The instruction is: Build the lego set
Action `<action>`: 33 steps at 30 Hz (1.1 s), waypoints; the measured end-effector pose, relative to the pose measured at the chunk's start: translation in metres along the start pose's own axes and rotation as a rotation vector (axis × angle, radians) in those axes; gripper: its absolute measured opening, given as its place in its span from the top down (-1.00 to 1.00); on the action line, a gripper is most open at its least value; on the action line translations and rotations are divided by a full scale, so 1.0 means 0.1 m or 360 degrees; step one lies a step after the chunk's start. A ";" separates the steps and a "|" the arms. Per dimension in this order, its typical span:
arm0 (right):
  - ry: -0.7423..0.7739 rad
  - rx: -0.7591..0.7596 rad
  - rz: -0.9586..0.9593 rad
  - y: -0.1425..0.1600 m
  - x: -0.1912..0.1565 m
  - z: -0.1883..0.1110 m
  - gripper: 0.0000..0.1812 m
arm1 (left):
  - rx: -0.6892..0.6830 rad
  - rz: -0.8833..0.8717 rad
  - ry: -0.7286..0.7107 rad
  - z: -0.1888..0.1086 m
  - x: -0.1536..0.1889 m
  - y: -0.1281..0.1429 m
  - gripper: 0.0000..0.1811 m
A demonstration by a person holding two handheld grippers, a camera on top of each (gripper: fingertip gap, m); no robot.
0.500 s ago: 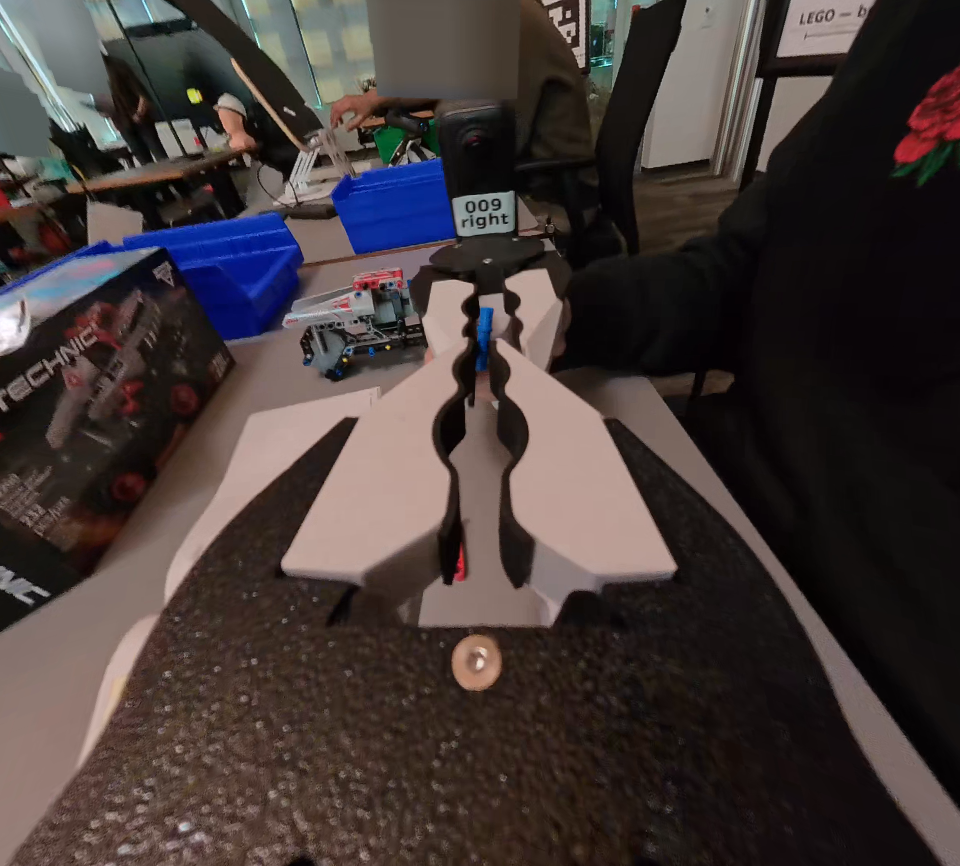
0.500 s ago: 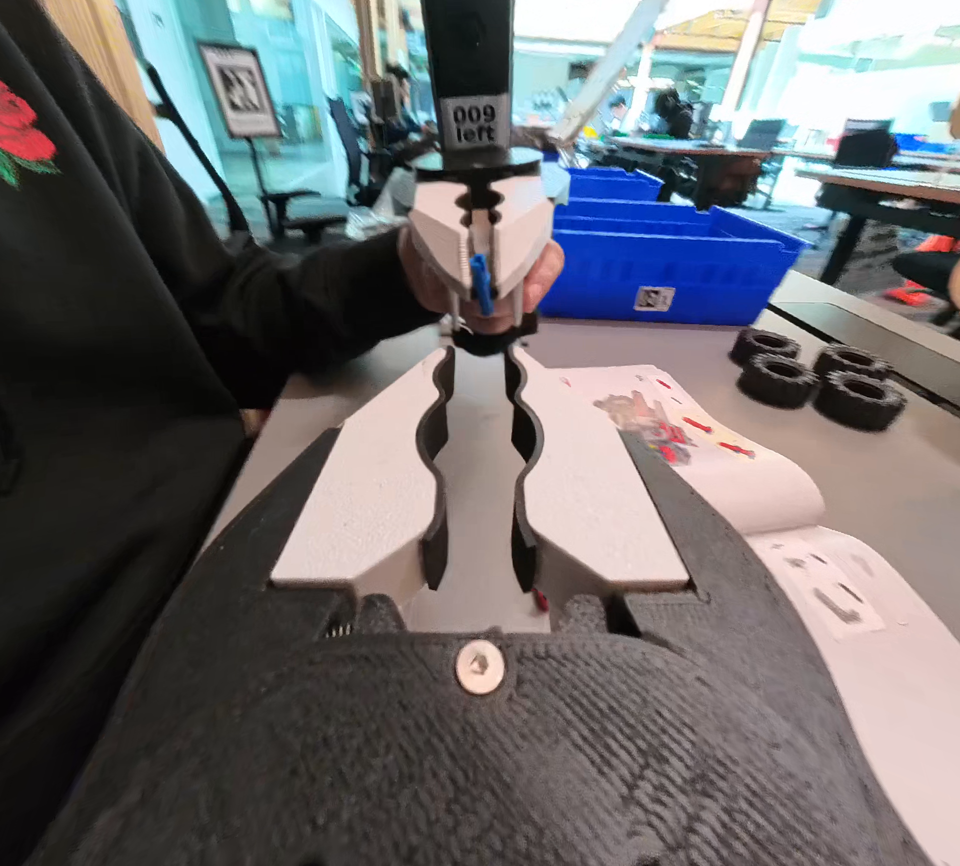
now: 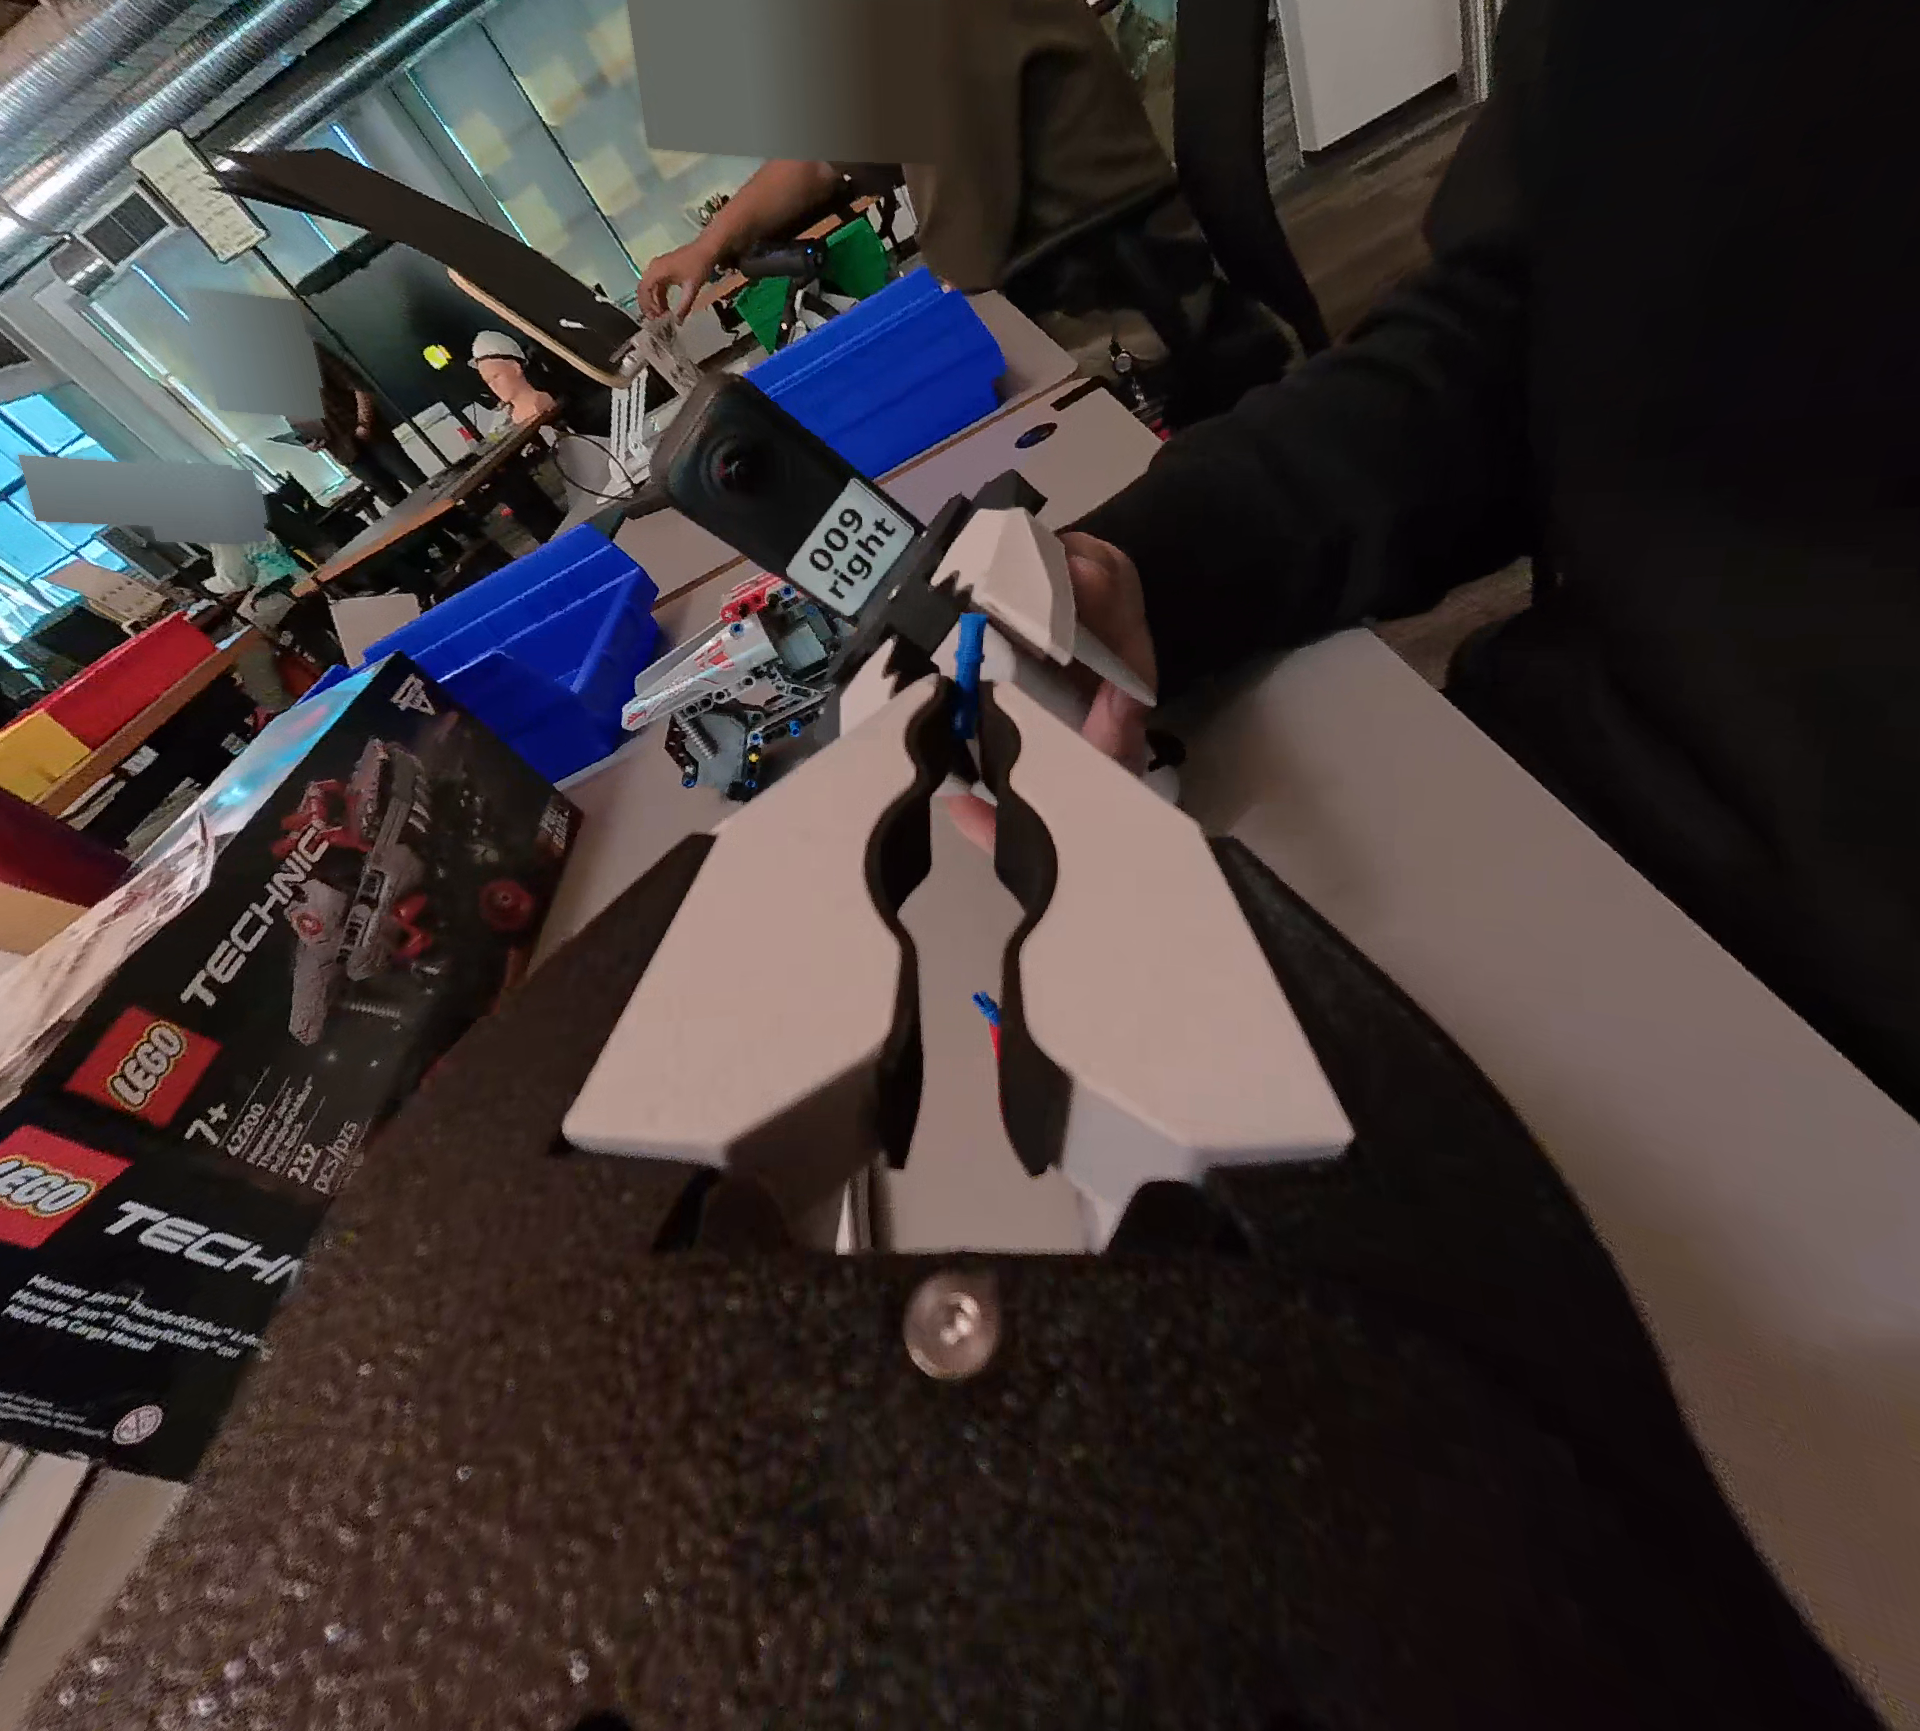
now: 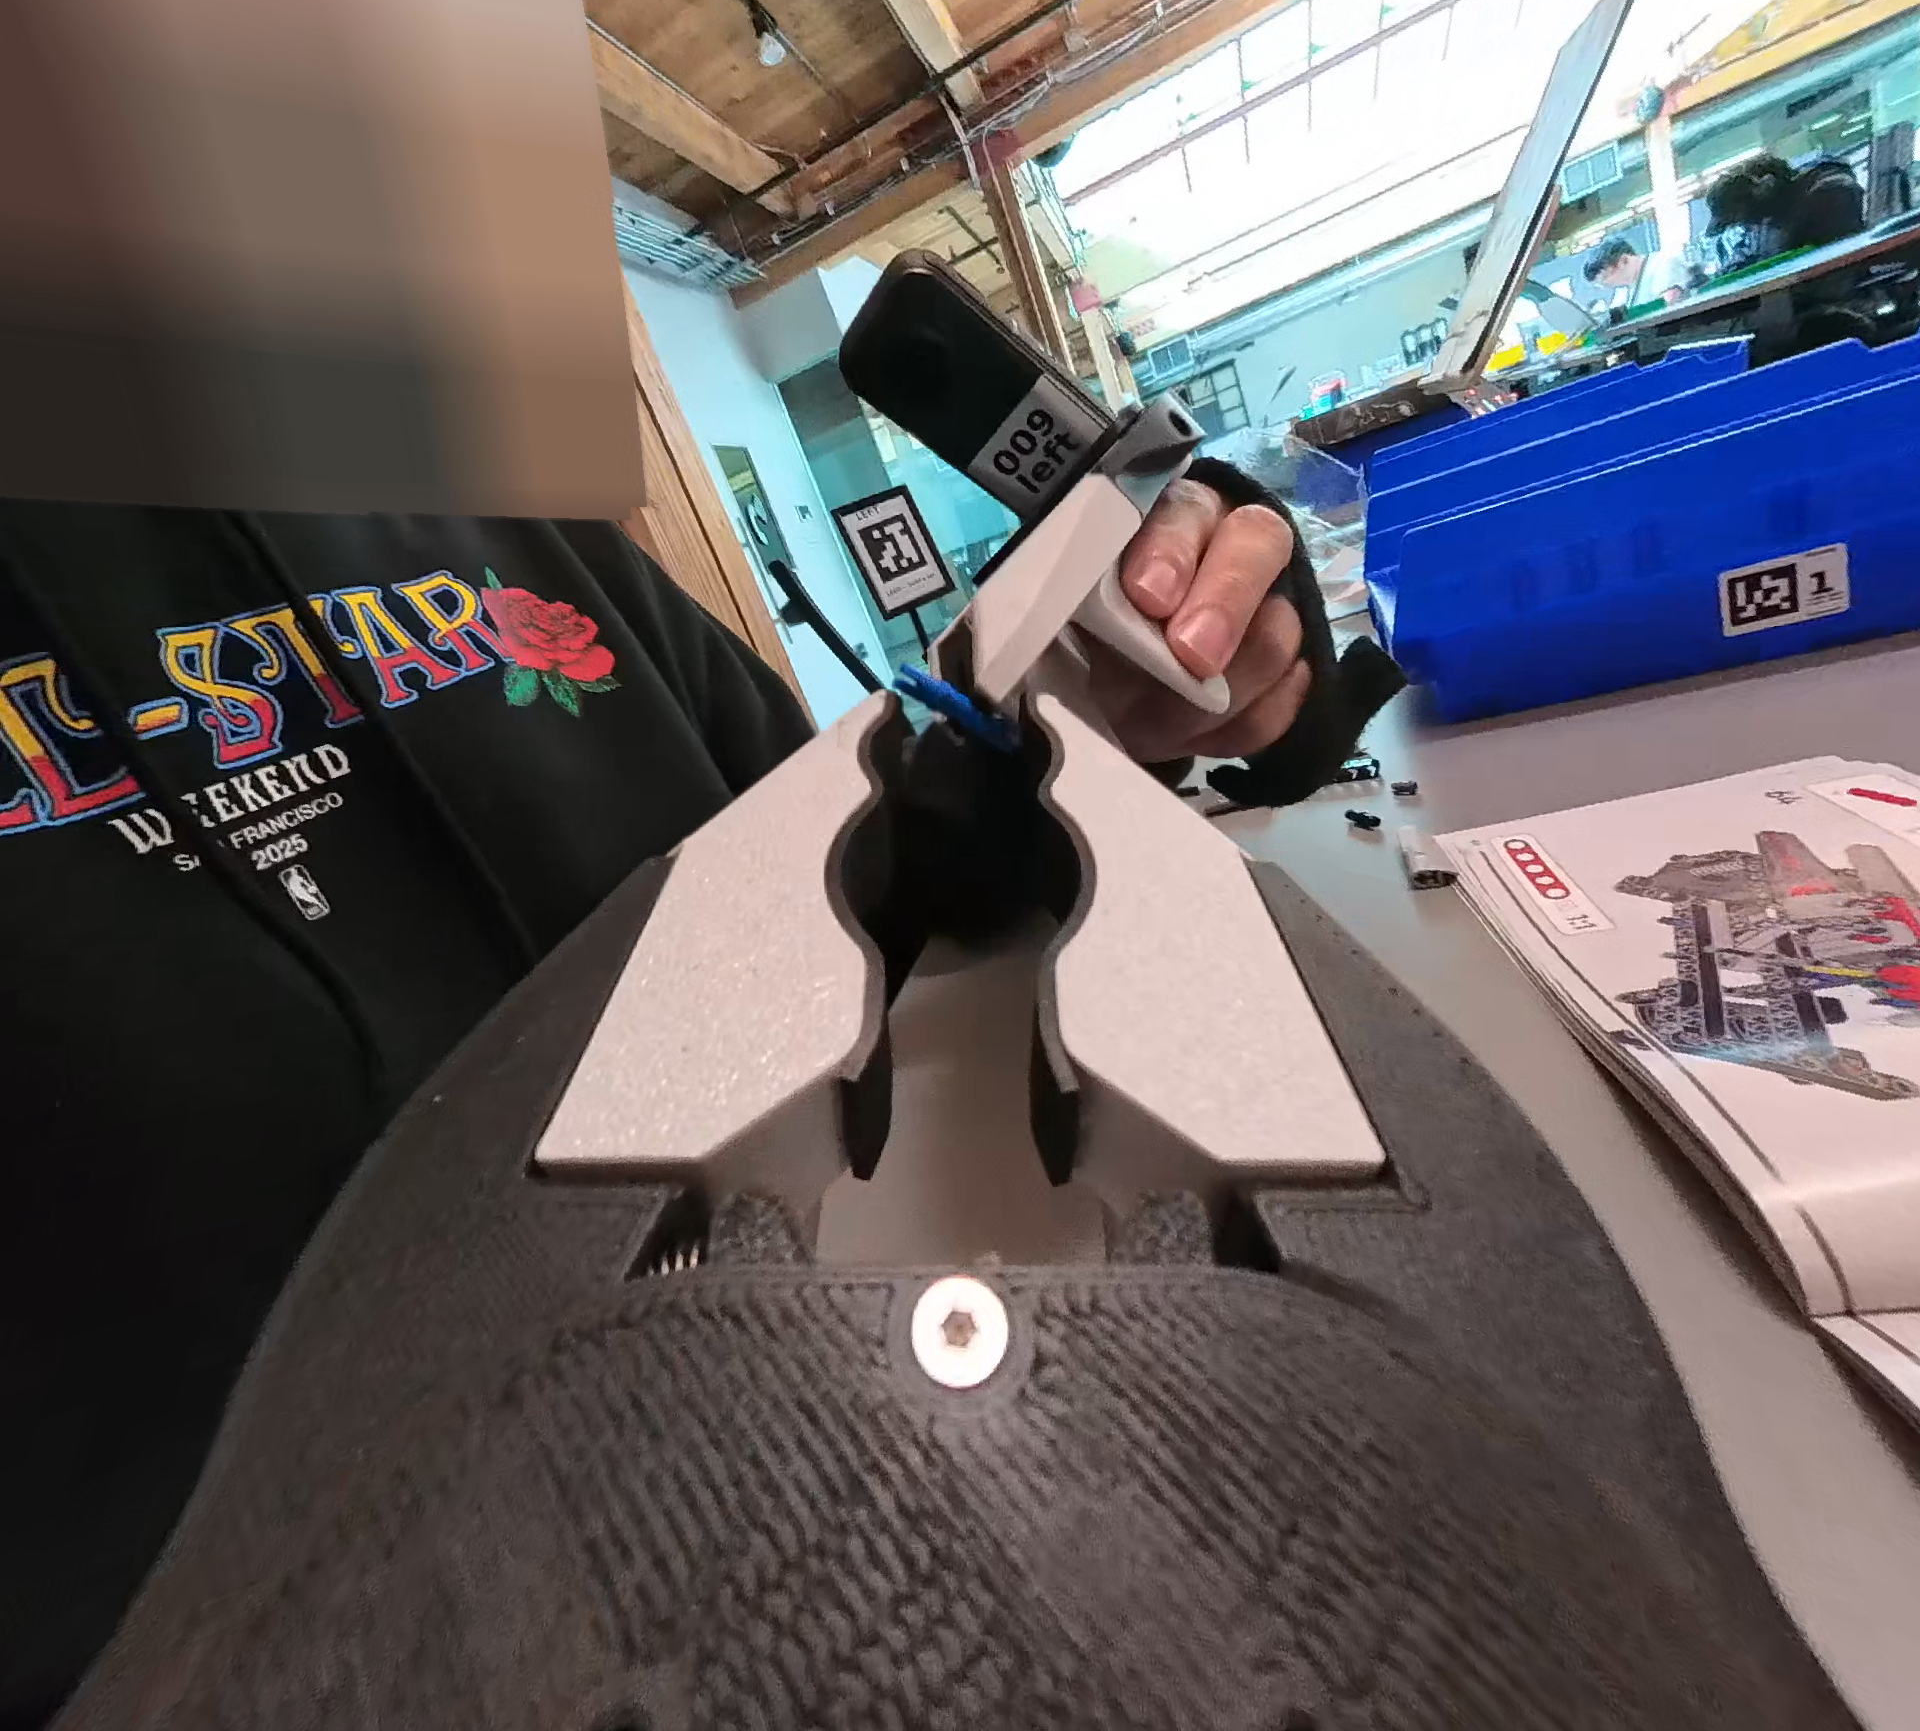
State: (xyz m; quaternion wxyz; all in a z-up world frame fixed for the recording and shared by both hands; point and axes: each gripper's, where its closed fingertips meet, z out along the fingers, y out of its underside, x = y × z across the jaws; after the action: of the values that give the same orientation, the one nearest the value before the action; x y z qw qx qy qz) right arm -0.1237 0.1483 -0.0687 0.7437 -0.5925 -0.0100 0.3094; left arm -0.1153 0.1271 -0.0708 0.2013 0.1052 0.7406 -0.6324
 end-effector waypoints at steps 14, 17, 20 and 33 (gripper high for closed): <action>0.0344 -0.0150 -0.0476 -0.04 0.17 -0.11 0.76 | -0.0046 -0.0031 -0.0106 -0.06 -0.15 0.12 0.98; 0.0477 -0.0237 -0.0767 -0.04 0.19 -0.08 0.82 | -0.0023 -0.0043 -0.0108 -0.06 -0.15 0.11 0.98; 0.0598 -0.0332 -0.0978 -0.05 0.23 -0.09 0.88 | -0.0043 -0.0022 -0.0135 -0.06 -0.17 0.13 0.98; 0.1074 -0.0743 -0.1451 0.00 0.58 -0.29 1.00 | -0.0416 -0.0040 -0.0272 -0.07 -0.32 0.58 0.99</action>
State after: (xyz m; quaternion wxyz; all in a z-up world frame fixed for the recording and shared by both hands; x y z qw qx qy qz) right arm -0.0658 0.1508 -0.0980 0.6140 -0.7412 -0.0939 -0.2548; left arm -0.0639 0.1477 -0.1077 0.2676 0.0147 0.7981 -0.5396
